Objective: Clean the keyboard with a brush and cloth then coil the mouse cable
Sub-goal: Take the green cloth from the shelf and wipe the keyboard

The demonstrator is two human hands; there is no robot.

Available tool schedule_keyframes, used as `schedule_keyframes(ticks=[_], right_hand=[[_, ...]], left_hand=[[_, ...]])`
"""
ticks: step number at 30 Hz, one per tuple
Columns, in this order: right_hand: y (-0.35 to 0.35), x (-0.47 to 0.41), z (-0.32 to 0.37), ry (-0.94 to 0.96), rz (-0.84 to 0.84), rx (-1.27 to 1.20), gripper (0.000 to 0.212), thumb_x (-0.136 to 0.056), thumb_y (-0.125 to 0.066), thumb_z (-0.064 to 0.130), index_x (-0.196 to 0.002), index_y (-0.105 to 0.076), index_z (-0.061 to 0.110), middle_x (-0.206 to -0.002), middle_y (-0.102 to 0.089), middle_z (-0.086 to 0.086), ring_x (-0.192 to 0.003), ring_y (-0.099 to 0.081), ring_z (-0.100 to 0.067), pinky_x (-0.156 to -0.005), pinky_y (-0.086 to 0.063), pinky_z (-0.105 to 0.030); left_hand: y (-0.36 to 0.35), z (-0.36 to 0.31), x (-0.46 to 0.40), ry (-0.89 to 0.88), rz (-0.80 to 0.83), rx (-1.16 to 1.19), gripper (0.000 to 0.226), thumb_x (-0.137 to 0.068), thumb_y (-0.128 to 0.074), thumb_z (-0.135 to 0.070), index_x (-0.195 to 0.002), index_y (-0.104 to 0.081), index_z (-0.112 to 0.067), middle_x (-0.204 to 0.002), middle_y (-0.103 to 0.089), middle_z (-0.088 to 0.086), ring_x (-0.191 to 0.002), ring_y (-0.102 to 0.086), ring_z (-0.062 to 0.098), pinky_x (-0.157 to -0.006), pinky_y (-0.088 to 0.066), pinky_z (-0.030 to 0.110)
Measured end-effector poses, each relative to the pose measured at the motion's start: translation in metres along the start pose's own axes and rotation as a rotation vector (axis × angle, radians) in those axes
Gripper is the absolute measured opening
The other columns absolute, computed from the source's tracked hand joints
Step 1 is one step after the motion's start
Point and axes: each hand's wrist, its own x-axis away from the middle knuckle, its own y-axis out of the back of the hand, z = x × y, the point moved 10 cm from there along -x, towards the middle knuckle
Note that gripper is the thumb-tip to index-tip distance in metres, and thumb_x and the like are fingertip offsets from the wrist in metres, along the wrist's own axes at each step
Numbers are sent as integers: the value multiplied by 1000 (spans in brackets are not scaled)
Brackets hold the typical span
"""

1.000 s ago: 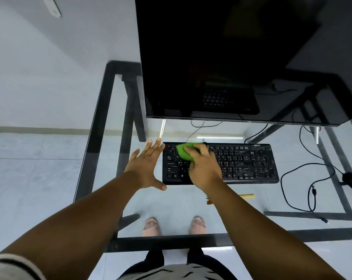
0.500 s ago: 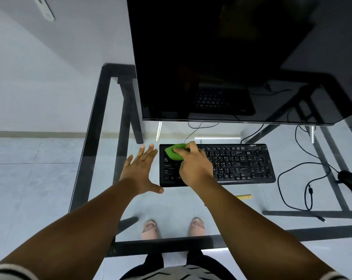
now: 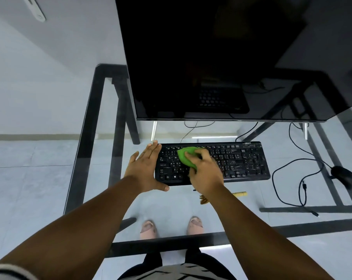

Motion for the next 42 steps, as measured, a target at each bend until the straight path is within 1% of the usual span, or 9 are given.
schedule_keyframes(ticks=[4, 9, 15, 21, 28, 31, 37, 40, 42], right_hand=[[-1, -2, -5, 152, 190, 108, 60, -86, -55, 10, -129, -54, 52, -141, -34, 23, -118, -40, -15, -94, -49, -33], [25, -4, -46, -44, 34, 90, 58, -88, -55, 4, -126, -60, 47, -141, -39, 19, -117, -39, -19, -90, -54, -37], [-8, 11, -4, 277, 207, 127, 71, -82, -52, -7, -120, -61, 53, -140, -41, 20, -103, -34, -16, -87, -50, -34], [29, 10, -51, 165, 41, 108, 57, -79, -59, -9, -98, -76, 42, -124, -56, 19, -97, -38, -15, -88, -49, -34], [-3, 18, 10, 333, 188, 170, 65, -84, -55, -6, -116, -66, 50, -137, -45, 18, -100, -34, -16, -84, -40, -30], [7, 18, -18, 302, 182, 198, 65, -80, -63, -5, -113, -66, 51, -137, -47, 18, -100, -35, -15, -89, -43, -34], [43, 20, -86, 154, -10, 180, 55, -73, -69, -6, -96, -76, 43, -122, -59, 13, -96, -40, -20, -84, -51, -43], [33, 17, -55, 189, -6, 156, 57, -75, -65, -8, -99, -75, 43, -124, -58, 14, -95, -38, -18, -82, -49, -41], [14, 18, -24, 270, 92, 167, 60, -78, -63, -7, -106, -72, 46, -130, -55, 15, -97, -37, -17, -85, -45, -37]], left_hand=[[3, -6, -9, 23, 13, -98, 138, -55, -75, -71, -155, 6, -21, -163, 9, -5, -150, 5, 13, -122, -3, 40], [9, -12, -12, 29, 20, -134, 138, -53, -80, -67, -155, 0, -19, -164, 1, -2, -150, 0, 15, -122, -5, 38], [12, -12, -10, 39, 22, -145, 139, -51, -80, -68, -155, 0, -20, -164, -1, -3, -150, -5, 15, -121, -7, 37], [12, -12, -8, 43, 22, -118, 139, -51, -81, -66, -155, 0, -21, -164, 1, -4, -150, -5, 15, -122, -8, 38], [14, -12, -7, 60, 18, -92, 141, -47, -83, -64, -155, -3, -23, -163, -2, -5, -150, -7, 14, -121, -11, 38], [13, -12, -6, 62, 21, -87, 140, -48, -83, -64, -155, -1, -24, -164, 0, -6, -150, -6, 14, -121, -10, 38], [11, -12, -4, 67, 17, -70, 140, -49, -83, -64, -155, 1, -25, -164, 2, -6, -150, -3, 14, -122, -10, 39], [11, -12, -4, 69, 15, -68, 139, -50, -82, -64, -154, 2, -26, -164, 2, -7, -150, -2, 14, -121, -9, 39], [12, -12, -4, 75, 12, -68, 140, -49, -83, -64, -154, 1, -26, -164, 1, -7, -150, -3, 14, -121, -10, 39]])
